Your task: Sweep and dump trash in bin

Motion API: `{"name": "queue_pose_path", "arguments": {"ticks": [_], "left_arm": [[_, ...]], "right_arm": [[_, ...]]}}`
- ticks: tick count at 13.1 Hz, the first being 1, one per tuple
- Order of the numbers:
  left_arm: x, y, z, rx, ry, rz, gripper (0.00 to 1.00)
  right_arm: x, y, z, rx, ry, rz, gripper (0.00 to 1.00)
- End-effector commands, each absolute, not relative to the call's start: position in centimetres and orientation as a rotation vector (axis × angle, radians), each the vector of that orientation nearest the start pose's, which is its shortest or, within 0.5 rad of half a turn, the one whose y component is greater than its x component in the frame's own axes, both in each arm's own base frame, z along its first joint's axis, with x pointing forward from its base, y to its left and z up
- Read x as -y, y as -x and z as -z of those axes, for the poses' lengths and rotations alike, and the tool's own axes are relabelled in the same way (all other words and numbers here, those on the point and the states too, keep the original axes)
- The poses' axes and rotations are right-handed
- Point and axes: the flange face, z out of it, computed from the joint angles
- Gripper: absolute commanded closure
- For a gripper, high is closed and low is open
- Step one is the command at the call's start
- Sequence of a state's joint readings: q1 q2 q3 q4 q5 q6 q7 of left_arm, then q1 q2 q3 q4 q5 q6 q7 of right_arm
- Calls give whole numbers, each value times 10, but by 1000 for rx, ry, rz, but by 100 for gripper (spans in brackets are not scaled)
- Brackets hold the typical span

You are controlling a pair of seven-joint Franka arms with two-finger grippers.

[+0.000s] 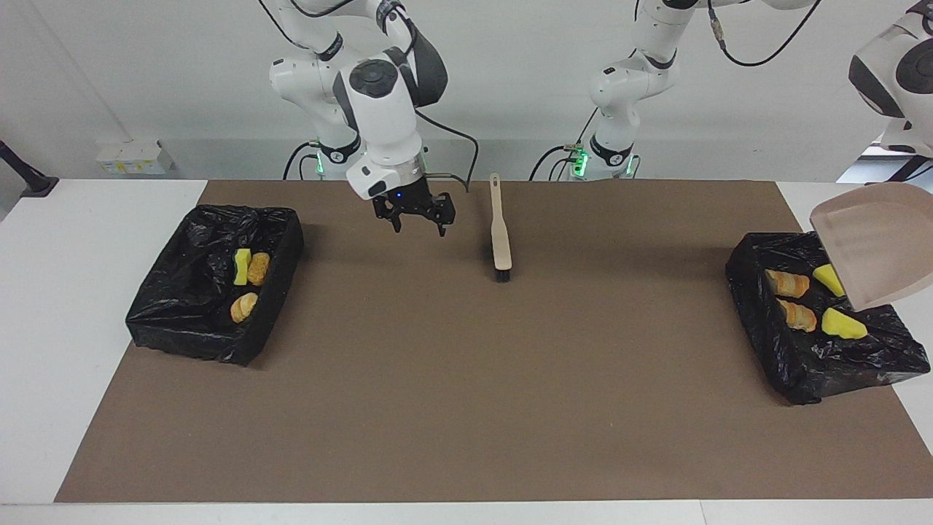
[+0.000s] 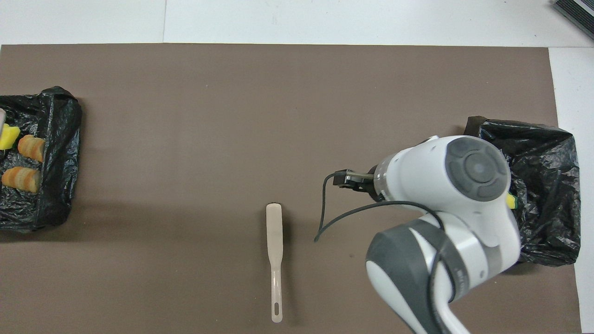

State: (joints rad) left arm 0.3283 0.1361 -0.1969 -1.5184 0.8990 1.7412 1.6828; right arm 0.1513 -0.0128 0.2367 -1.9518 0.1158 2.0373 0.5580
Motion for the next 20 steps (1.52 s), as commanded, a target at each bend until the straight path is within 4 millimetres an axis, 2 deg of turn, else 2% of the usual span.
{"name": "queue_pose_path", "arguments": {"ticks": [1,3,5,6,8,10,12,14,17,20], "left_arm": [[-98,-586,-605,-1918,1723,-801,100],[-51,-578,-580,-1891,1895,-775,100],[-8,-566,-562,-1798,2088,-714,100],[6,-562,-551,-1730,2219,-667,100],[50,-555,-534,-1579,2473,-594,100],[105,-549,-526,-1369,2641,-531,100],[151,-546,-514,-1100,2822,-480,100],[199,-545,-499,-943,2881,-406,100],[269,-552,-456,-730,2988,-284,100],[317,-562,-411,-542,3065,-171,100]], "right_arm": [[-173,-552,-534,-276,3006,151,0],[-134,-566,-564,-126,3056,237,0],[-107,-582,-589,-53,3136,206,0],[-98,-593,-602,-47,3198,206,0],[-71,-614,-622,-112,3221,214,0],[-63,-622,-628,-161,3208,191,0],[-62,-619,-627,-169,3214,168,0],[-50,-600,-621,-214,3230,82,0],[-52,-558,-607,-214,3245,-1,0],[-51,-529,-594,-245,3199,-27,0]]}}
